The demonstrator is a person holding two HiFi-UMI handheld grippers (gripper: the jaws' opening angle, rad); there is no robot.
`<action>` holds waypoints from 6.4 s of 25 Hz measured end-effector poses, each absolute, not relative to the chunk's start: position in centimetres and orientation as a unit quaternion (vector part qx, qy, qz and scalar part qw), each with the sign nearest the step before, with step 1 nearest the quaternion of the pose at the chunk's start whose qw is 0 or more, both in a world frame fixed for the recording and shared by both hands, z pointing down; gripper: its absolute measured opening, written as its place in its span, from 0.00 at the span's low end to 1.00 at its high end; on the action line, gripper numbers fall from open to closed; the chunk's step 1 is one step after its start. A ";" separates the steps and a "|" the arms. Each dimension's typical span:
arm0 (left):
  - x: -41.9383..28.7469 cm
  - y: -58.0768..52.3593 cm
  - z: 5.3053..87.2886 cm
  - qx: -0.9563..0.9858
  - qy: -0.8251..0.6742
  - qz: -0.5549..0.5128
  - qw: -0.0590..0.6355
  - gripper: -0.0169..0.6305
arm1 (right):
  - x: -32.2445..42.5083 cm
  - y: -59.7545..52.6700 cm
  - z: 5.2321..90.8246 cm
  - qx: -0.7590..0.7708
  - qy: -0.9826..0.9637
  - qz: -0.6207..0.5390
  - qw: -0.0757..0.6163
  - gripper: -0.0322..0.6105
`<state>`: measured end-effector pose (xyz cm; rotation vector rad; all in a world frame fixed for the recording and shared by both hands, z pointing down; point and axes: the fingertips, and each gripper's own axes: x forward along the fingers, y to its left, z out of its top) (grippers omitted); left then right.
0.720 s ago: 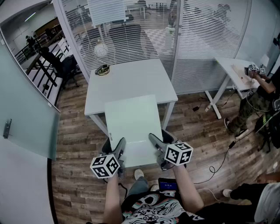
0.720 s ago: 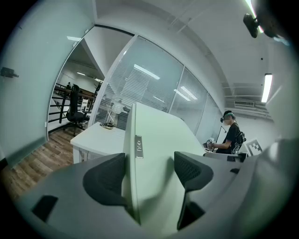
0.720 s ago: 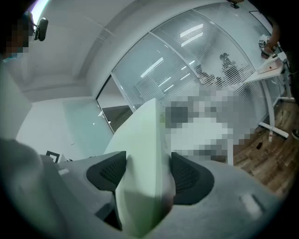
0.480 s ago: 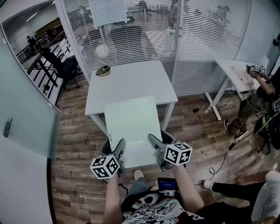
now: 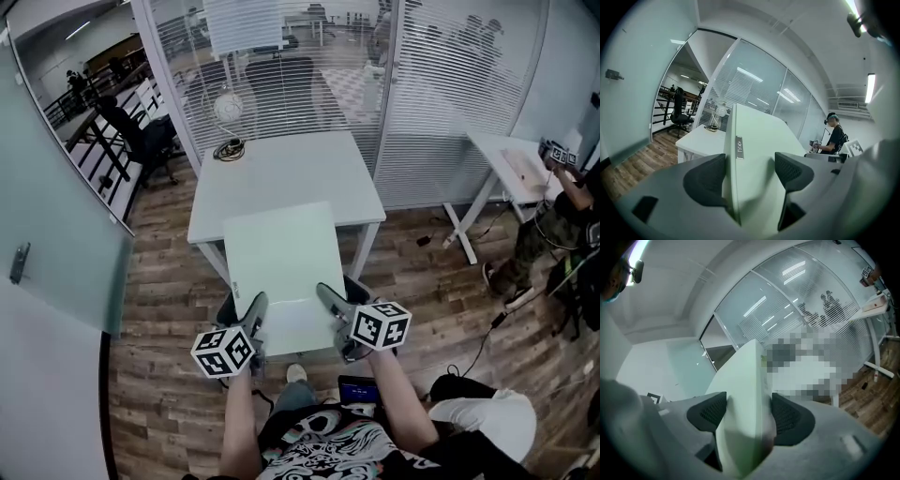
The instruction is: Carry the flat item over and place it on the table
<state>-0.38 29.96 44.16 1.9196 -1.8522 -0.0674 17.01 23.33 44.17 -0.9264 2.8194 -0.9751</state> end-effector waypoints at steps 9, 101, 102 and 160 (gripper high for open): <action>-1.7 25.8 45.4 0.702 -0.669 -0.025 0.244 0.53 | 15.8 19.4 45.2 -0.305 0.899 -0.315 0.001 0.50; -19.6 -19.2 60.2 0.699 -0.601 0.037 0.385 0.53 | -1.4 -23.6 59.3 -0.376 0.822 -0.421 -0.077 0.50; -19.5 -19.4 60.4 0.698 -0.601 0.038 0.387 0.53 | -1.4 -23.7 59.5 -0.376 0.821 -0.422 -0.078 0.50; -20.8 -21.2 63.2 0.660 -0.630 0.062 0.404 0.51 | -1.4 -25.8 61.9 -0.379 0.838 -0.353 -0.170 0.50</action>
